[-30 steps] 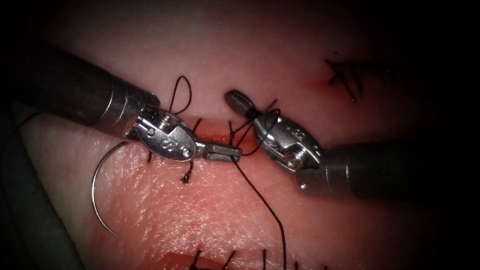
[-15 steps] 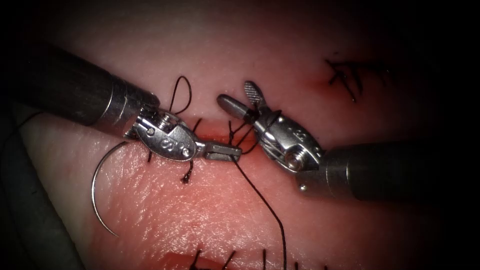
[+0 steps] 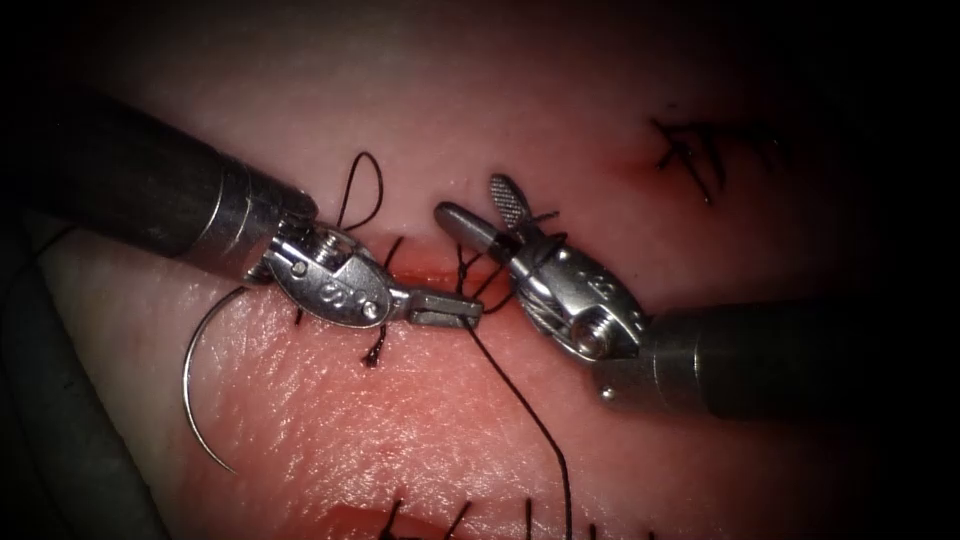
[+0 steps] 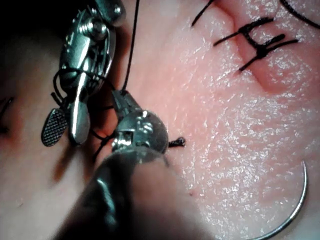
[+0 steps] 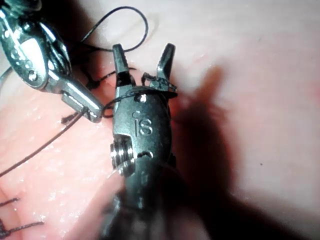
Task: Wound Closure
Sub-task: Pull the right gripper down and the left gripper up to tighten the suture
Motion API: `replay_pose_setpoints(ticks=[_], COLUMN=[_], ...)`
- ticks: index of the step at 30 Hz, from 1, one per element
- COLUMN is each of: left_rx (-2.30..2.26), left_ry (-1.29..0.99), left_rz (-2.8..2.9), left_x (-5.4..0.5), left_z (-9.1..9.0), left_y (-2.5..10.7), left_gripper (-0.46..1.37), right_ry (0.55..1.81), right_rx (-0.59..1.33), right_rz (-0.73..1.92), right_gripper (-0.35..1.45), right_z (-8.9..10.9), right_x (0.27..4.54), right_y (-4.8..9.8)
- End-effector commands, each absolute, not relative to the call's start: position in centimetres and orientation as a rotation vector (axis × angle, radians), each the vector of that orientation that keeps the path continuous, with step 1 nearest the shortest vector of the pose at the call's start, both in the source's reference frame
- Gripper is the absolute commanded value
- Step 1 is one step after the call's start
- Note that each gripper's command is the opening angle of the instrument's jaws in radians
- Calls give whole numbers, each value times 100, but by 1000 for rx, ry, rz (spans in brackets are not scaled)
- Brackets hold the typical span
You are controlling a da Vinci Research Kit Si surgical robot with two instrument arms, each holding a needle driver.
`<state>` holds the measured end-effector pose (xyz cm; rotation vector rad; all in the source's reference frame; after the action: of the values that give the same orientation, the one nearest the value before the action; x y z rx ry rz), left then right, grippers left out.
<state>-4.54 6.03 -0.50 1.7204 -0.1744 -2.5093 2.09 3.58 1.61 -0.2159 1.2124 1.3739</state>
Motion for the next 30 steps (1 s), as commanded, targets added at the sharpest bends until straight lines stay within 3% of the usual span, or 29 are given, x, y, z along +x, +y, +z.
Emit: replay_pose_setpoints(ticks=[1, 17, 23, 26, 27, 28, 29, 30], left_rx=[1719, 1729, 1729, 1730, 1732, 1732, 1732, 1733], left_ry=[-167, -164, -163, -163, -166, -166, -166, -166], left_rz=[-2507, -2497, -2497, -2497, -2497, -2497, -2497, -2496], left_x=[-454, -455, -455, -455, -455, -455, -455, -455], left_z=[-51, -53, -54, -54, -54, -55, -55, -55], left_y=[603, 598, 597, 596, 597, 597, 596, 596], left_gripper=[-35, -35, -35, -35, -35, -35, -35, -35], right_ry=[1206, 1173, 1183, 1182, 1176, 1169, 1164, 1159], right_rx=[-232, -303, -285, -286, -283, -282, -269, -263], right_rz=[1382, 1534, 1521, 1521, 1521, 1530, 1547, 1553], right_gripper=[126, 131, 109, 66, 16, -22, -35, -35], right_z=[160, 150, 144, 146, 146, 147, 147, 147], right_x=[208, 194, 193, 192, 191, 190, 190, 189], right_y=[357, 346, 341, 342, 342, 343, 344, 344])
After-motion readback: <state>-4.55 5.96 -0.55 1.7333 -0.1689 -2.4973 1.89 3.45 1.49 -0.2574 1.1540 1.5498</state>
